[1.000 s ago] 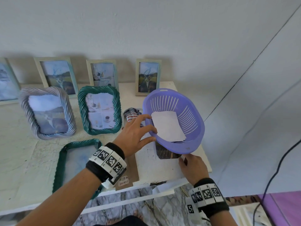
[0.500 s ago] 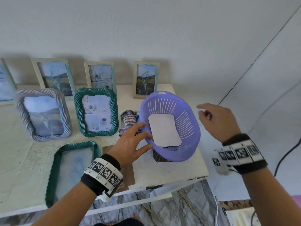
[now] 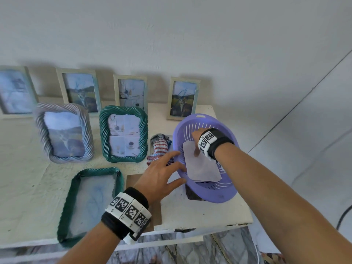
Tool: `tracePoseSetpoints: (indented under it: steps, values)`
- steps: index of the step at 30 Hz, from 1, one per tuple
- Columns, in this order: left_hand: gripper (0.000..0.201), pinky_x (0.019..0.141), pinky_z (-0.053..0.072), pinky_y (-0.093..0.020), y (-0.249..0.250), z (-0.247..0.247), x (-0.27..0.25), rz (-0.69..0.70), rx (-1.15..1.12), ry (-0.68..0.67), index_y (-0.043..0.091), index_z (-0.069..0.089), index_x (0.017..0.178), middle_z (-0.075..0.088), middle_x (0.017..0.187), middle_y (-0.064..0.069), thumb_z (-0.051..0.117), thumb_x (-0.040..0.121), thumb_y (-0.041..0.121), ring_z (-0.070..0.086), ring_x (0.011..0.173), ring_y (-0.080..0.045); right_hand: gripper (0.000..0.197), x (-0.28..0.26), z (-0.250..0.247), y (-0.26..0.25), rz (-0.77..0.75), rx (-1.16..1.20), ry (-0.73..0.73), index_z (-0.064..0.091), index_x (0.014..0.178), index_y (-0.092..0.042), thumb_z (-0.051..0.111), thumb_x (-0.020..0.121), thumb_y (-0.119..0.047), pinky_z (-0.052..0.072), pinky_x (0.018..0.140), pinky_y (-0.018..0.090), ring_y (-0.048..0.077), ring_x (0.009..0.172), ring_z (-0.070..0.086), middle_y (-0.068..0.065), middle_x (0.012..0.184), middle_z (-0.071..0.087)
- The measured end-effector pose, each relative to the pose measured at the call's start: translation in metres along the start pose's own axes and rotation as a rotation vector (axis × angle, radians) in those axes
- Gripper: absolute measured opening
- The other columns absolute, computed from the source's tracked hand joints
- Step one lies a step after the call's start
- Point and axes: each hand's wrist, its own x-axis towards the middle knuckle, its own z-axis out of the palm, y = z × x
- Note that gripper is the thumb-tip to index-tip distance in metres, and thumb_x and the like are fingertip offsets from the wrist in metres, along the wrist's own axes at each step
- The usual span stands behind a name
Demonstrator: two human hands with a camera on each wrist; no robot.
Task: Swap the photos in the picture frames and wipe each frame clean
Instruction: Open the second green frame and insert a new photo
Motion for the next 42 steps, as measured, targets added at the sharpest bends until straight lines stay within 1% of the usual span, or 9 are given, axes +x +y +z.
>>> tracePoseSetpoints:
  steps: [4,10,17,21,27,29,33,36,42]
  values:
    - [0.042,0.097,0.047,-0.041,0.0,0.0,0.0,-0.016,-0.008,-0.019,0.03,0.064,0.11,0.043,0.145,-0.001,0.044,0.088,0.059,0.051,0.123,-0.022,0.054,0.009,0.007,0.003,0.029,0.064,0.076,0.059,0.101,-0.018,0.087,0.058,-0.036,0.055,0.069,0.036,0.026,0.081,0.063,0.003,0.094,0.066]
    - [0.042,0.095,0.047,-0.039,0.0,-0.002,-0.001,-0.005,-0.026,-0.022,0.031,0.062,0.114,0.041,0.146,0.0,0.044,0.089,0.059,0.051,0.122,-0.02,0.027,0.0,-0.008,0.015,0.067,0.3,0.176,0.056,0.117,-0.013,0.055,0.091,-0.012,0.05,0.078,0.034,0.029,0.093,0.059,0.009,0.113,0.063]
    - [0.044,0.093,0.049,-0.03,0.002,-0.025,-0.007,-0.053,-0.223,0.11,0.028,0.059,0.123,0.048,0.138,0.006,0.049,0.089,0.053,0.053,0.117,-0.008,0.024,-0.072,-0.053,0.036,0.087,0.776,0.568,0.058,0.106,-0.017,0.045,0.09,-0.006,0.038,0.063,0.031,0.028,0.072,0.051,0.013,0.095,0.064]
    - [0.041,0.088,0.047,-0.015,0.003,-0.054,-0.016,-0.152,-0.405,0.316,0.021,0.058,0.125,0.059,0.123,0.006,0.058,0.09,0.043,0.058,0.107,-0.002,0.019,-0.121,-0.074,0.014,-0.013,0.967,0.796,0.059,0.098,-0.022,0.052,0.089,-0.007,0.041,0.063,0.018,0.01,0.073,0.055,-0.011,0.085,0.062]
    - [0.013,0.066,0.057,-0.029,-0.012,-0.092,-0.054,-0.329,-0.715,0.356,0.01,0.067,0.104,0.071,0.086,-0.008,0.063,0.092,0.009,0.067,0.073,-0.019,0.02,-0.134,-0.064,-0.064,-0.236,1.343,0.742,0.062,0.11,-0.021,0.06,0.092,-0.012,0.045,0.066,0.024,0.012,0.073,0.059,-0.001,0.084,0.066]
    - [0.01,0.062,0.055,-0.025,-0.023,-0.098,-0.074,-0.389,-0.775,0.366,0.005,0.067,0.1,0.07,0.083,-0.016,0.062,0.091,0.004,0.065,0.068,-0.018,0.03,-0.128,-0.052,-0.091,-0.202,1.489,0.718,0.058,0.121,-0.024,0.063,0.092,-0.02,0.049,0.067,0.035,0.025,0.075,0.06,0.012,0.083,0.063]
    - [0.009,0.062,0.055,-0.023,-0.053,-0.106,-0.119,-0.526,-0.766,0.425,0.009,0.067,0.096,0.072,0.079,-0.006,0.062,0.09,0.003,0.066,0.067,-0.013,0.029,-0.124,-0.03,-0.152,-0.09,1.723,0.526,0.057,0.117,-0.022,0.064,0.09,-0.012,0.058,0.063,0.038,0.014,0.074,0.066,0.008,0.094,0.065]
    - [0.012,0.064,0.055,-0.022,-0.075,-0.108,-0.152,-0.594,-0.644,0.415,0.017,0.068,0.092,0.073,0.079,-0.001,0.064,0.09,0.006,0.068,0.067,-0.011,0.023,-0.123,-0.014,-0.196,-0.103,1.732,0.405,0.059,0.112,-0.013,0.062,0.09,-0.004,0.056,0.053,0.037,0.022,0.064,0.062,0.01,0.082,0.063]
    - [0.01,0.072,0.055,-0.015,-0.098,-0.104,-0.192,-0.666,-0.356,0.321,0.024,0.067,0.094,0.07,0.082,0.012,0.069,0.087,0.017,0.066,0.074,0.0,0.017,-0.111,0.011,-0.251,-0.077,1.475,0.453,0.059,0.091,-0.028,0.068,0.084,-0.016,0.057,0.064,0.042,0.021,0.072,0.064,-0.001,0.078,0.065]
